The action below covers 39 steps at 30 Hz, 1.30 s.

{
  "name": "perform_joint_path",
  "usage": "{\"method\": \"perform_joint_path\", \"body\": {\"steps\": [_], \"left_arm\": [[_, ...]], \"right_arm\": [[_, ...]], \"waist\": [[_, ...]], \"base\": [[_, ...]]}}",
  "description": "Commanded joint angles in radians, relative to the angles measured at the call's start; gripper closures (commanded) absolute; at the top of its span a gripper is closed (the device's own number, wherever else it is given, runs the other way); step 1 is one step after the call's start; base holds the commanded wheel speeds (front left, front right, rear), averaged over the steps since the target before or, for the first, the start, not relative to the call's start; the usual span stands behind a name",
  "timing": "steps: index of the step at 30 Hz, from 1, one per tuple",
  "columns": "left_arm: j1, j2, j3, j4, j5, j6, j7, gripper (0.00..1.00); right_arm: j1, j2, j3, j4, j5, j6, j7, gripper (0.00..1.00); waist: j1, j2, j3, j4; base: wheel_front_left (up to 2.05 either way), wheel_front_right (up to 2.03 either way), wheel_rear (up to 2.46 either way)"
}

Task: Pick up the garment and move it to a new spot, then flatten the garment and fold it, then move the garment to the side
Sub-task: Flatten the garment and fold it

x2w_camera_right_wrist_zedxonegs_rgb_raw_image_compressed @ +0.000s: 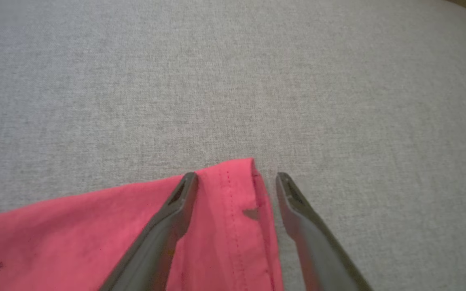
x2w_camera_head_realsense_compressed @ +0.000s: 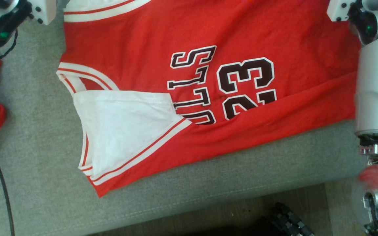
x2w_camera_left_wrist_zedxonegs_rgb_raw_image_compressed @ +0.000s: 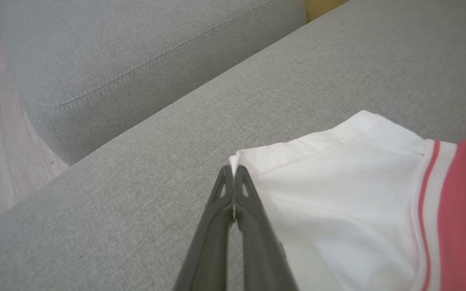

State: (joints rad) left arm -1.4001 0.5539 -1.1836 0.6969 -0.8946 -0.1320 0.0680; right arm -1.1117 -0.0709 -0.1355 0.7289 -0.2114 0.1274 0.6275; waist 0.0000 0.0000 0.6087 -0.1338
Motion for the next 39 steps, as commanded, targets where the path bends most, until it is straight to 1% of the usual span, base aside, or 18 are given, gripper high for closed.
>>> {"method": "perform_joint_path", "body": {"steps": [1,3,4,5,6,7,8,9,18,21,27,32,36,39], "left_arm": [[-0.065,0.027,0.027,-0.010,-0.012,0.001,-0.011,1.00],[-0.069,0.027,0.016,-0.008,-0.020,0.001,-0.016,1.00],[-0.071,0.027,0.010,-0.008,-0.024,0.001,-0.017,1.00],[-0.073,0.027,0.004,-0.007,-0.028,0.001,-0.019,1.00],[-0.075,0.027,-0.001,-0.007,-0.031,0.001,-0.021,1.00],[-0.078,0.028,-0.007,-0.005,-0.034,0.001,-0.022,1.00],[-0.080,0.029,-0.013,-0.004,-0.036,0.001,-0.023,1.00],[-0.082,0.029,-0.018,-0.002,-0.038,0.001,-0.025,1.00],[-0.093,0.034,-0.045,0.015,-0.060,0.001,-0.042,1.00],[-0.103,0.039,-0.049,0.018,-0.056,0.001,-0.077,1.00],[-0.139,0.040,-0.045,0.037,-0.034,0.001,-0.188,1.00],[-0.167,0.033,-0.029,0.055,-0.007,0.001,-0.284,1.00],[-0.152,0.038,-0.029,0.022,-0.004,0.001,-0.313,1.00],[-0.122,0.065,-0.028,-0.042,-0.018,0.001,-0.321,1.00]], "right_arm": [[-0.041,0.004,0.004,-0.026,-0.015,0.003,0.000,0.03],[-0.048,-0.001,0.002,-0.016,-0.020,0.003,-0.005,0.07],[-0.052,-0.004,0.002,-0.012,-0.024,0.003,-0.009,0.18],[-0.054,-0.007,0.003,-0.008,-0.026,0.003,-0.013,0.34],[-0.058,-0.008,0.005,-0.007,-0.028,0.003,-0.019,0.55],[-0.062,-0.009,0.008,-0.006,-0.030,0.003,-0.026,0.67],[-0.065,-0.010,0.010,-0.004,-0.031,0.003,-0.030,0.92],[-0.069,-0.011,0.011,-0.001,-0.031,0.003,-0.033,1.00],[-0.081,-0.023,0.033,0.018,-0.018,0.003,-0.041,1.00],[-0.086,-0.039,0.040,0.001,-0.023,0.003,-0.079,1.00],[-0.098,-0.055,0.047,-0.018,-0.010,0.003,-0.172,1.00],[-0.101,-0.068,0.026,-0.041,-0.008,0.003,-0.244,1.00],[-0.076,-0.076,0.029,-0.055,0.015,0.003,-0.264,1.00],[-0.039,-0.079,0.047,-0.073,0.063,0.003,-0.261,1.00]], "waist": [[0.0000,0.0000,0.002,0.003],[0.0000,0.0000,0.003,0.007],[0.0000,0.0000,0.005,0.010],[0.0000,0.0000,0.006,0.011],[0.0000,0.0000,0.007,0.012],[0.0000,0.0000,0.009,0.013],[0.0000,0.0000,0.009,0.013],[0.0000,0.0000,0.010,0.013],[0.0000,0.0000,0.007,0.011],[0.0000,0.0000,0.007,0.011],[0.0000,0.0000,-0.002,0.012],[0.0000,0.0000,-0.019,0.020],[0.0000,0.0000,-0.040,0.033],[0.0000,0.0000,-0.059,0.044]], "base": [[0.00,0.00,0.00],[0.00,0.00,0.00],[0.00,0.00,0.00],[0.00,0.00,0.00],[0.00,0.00,0.00],[0.00,0.00,0.00],[0.00,0.00,0.00],[0.00,0.00,0.00],[0.00,0.00,0.00],[0.00,0.00,0.00],[0.00,0.00,0.00],[0.00,0.00,0.00],[0.00,0.00,0.00],[0.00,0.00,0.00]]}}
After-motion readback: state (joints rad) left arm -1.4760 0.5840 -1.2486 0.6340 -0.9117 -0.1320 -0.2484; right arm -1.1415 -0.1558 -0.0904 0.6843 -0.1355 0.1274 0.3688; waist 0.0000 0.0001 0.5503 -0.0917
